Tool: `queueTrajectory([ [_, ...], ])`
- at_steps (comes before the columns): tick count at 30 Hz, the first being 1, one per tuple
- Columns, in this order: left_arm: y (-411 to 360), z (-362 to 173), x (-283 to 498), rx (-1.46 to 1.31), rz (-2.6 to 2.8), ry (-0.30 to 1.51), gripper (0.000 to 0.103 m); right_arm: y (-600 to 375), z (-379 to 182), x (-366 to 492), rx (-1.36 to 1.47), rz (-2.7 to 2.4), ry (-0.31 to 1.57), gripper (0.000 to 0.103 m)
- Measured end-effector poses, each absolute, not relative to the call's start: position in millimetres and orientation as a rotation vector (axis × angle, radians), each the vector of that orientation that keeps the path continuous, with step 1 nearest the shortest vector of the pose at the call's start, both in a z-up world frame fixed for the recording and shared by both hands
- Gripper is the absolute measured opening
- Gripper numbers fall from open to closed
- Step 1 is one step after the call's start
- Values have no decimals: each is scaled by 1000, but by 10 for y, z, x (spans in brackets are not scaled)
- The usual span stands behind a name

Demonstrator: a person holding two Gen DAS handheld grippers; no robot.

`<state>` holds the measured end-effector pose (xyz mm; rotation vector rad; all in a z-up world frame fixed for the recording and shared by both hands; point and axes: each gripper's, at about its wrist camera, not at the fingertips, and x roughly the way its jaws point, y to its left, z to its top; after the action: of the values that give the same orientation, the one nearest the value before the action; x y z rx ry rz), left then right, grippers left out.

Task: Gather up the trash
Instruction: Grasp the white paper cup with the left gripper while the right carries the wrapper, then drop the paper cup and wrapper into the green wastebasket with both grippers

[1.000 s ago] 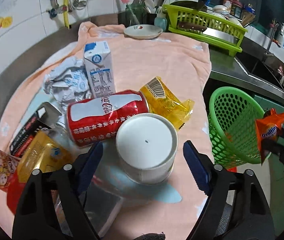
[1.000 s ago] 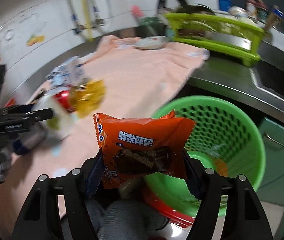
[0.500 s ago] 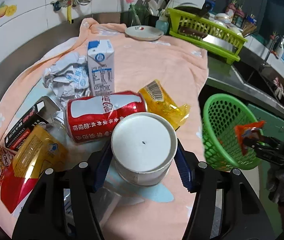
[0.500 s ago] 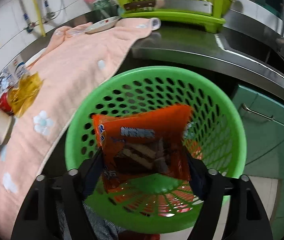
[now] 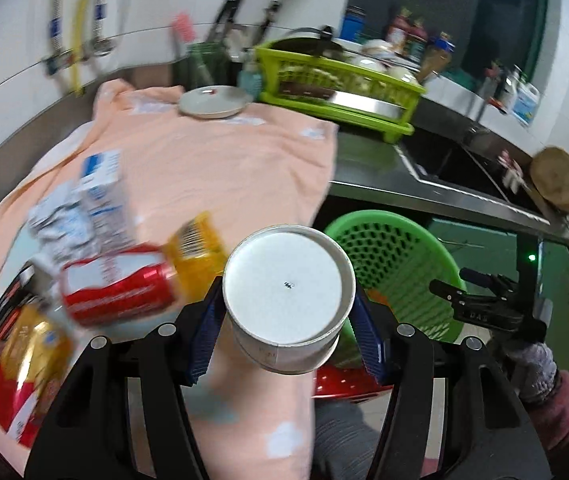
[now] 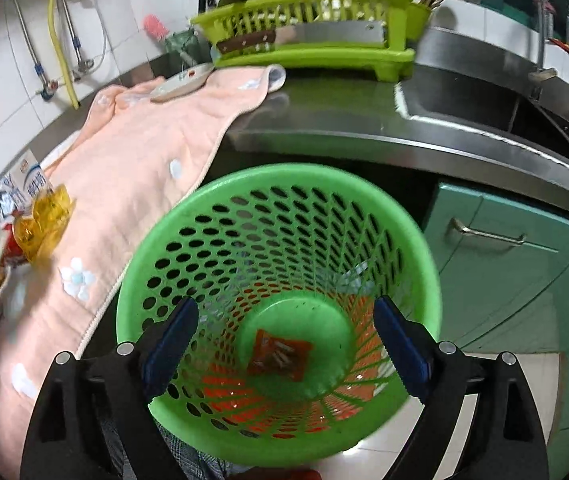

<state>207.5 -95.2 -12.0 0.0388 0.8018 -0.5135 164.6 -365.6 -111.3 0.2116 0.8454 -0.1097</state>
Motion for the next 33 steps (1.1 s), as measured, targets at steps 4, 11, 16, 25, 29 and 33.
queueTrajectory([
  [4,-1452,-220,2203,72,-573,822,59,-3758,-964,1488,204,-121,803,86],
  [11,-2302,-664,2420,128,-647,926,59,-3904,-810,1242,200,-131,736,87],
  [16,-2760,-1119,2520,186,-645,1015,59,-4001,-835,1176,220,-131,714,87],
  [25,-2974,-1629,2584,223,-623,1121,62,-4090,-986,1150,253,-130,729,87],
  [29,-2917,-1684,2587,192,-634,1145,65,-4094,-1017,1147,265,-132,736,87],
  [33,-2822,-1620,2554,182,-627,1133,65,-4032,-972,1154,260,-132,728,87],
])
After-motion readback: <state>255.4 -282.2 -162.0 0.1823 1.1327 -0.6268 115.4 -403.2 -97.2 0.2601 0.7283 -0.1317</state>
